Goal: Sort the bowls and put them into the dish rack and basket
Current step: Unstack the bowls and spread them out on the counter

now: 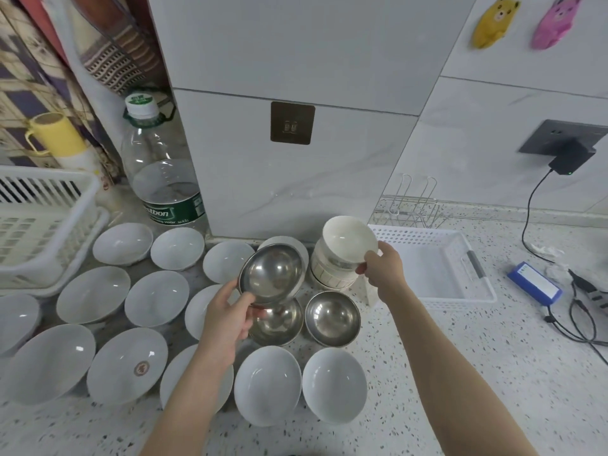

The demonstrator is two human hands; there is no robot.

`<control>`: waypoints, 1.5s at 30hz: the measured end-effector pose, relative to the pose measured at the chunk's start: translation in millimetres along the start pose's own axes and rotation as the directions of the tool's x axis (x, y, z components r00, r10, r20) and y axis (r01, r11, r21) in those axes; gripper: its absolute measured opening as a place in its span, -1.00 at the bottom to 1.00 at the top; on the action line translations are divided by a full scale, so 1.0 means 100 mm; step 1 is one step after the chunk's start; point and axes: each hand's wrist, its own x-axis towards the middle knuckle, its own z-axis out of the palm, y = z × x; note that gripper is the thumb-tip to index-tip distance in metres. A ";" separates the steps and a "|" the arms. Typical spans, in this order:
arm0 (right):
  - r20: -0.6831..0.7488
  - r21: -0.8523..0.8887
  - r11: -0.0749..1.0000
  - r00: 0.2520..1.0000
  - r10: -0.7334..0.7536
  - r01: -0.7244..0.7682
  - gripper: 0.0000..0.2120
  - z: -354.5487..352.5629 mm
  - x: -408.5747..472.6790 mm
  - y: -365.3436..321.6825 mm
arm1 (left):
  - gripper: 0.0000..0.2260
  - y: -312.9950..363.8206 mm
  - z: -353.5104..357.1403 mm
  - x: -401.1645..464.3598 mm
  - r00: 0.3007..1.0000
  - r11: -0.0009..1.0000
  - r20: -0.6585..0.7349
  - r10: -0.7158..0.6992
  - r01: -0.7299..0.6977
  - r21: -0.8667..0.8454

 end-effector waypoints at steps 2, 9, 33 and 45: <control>-0.023 0.106 0.994 1.000 -0.009 0.011 -0.53 -0.08 -0.14 0.03 | -0.71 -0.03 -0.03 -0.04 1.000 1.000 -0.005 -0.009 0.009 0.000; -0.132 0.417 0.908 0.987 0.089 -0.026 -0.60 -0.42 -0.77 0.48 | -0.68 -0.14 0.04 -0.20 0.996 0.994 0.078 -0.048 0.040 0.099; -0.115 0.380 0.901 0.956 0.270 -0.208 -0.54 -1.72 -1.04 1.88 | -0.59 -0.90 1.76 -0.41 0.967 0.792 0.253 -0.029 -0.133 0.596; 0.229 0.155 0.964 0.957 0.178 -0.216 -0.52 -2.04 -0.65 2.04 | -0.75 -1.14 2.12 -0.40 0.999 0.751 0.044 -0.002 -0.028 0.660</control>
